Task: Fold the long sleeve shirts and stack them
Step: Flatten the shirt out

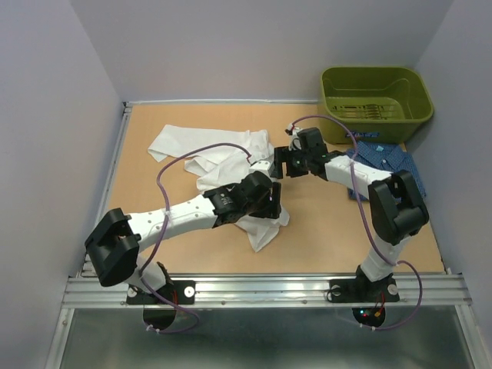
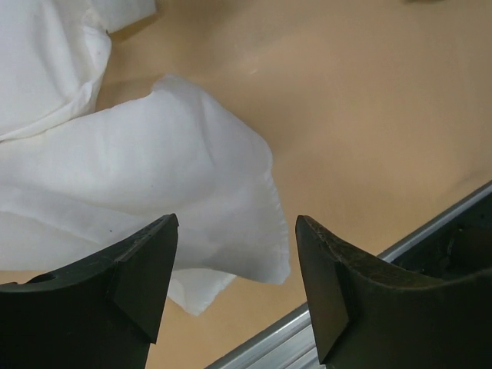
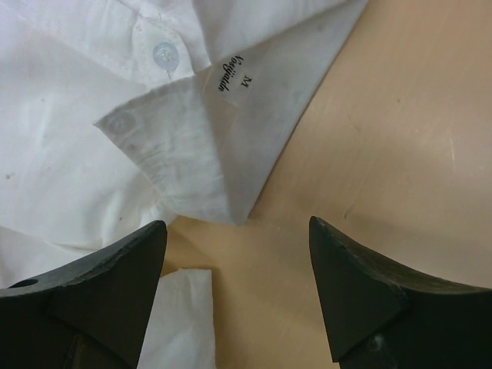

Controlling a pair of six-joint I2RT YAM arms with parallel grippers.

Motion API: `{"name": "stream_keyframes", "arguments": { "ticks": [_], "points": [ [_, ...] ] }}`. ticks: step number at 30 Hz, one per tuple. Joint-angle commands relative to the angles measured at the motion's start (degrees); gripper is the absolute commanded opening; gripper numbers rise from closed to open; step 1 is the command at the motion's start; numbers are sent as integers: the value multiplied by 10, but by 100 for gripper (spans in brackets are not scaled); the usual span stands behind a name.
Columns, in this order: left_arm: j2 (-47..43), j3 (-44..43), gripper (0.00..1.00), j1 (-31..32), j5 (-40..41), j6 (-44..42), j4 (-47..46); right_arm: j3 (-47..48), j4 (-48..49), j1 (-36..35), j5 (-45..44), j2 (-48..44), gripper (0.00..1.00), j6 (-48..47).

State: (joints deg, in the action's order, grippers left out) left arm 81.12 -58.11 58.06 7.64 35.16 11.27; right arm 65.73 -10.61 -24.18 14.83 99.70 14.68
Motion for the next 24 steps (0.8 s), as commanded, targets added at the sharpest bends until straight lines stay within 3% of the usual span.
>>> {"name": "stream_keyframes", "arguments": {
  "ticks": [1,8,14,16,20,24],
  "points": [
    [18,-7,75,1,47,55,-16,-7,86,-1,70,34,79,-46],
    [26,44,74,-43,97,79,-7,-11,137,-2,129,76,72,-63],
    [18,102,66,-118,69,72,-47,-18,177,-2,177,99,56,-69],
    [23,111,64,-145,58,67,-57,-19,183,-2,187,105,42,-71],
    [42,120,56,-187,55,45,-64,-36,184,-2,180,94,3,-72],
    [38,117,52,-229,64,14,-57,-77,183,-2,161,42,1,-66]
  ]
}}
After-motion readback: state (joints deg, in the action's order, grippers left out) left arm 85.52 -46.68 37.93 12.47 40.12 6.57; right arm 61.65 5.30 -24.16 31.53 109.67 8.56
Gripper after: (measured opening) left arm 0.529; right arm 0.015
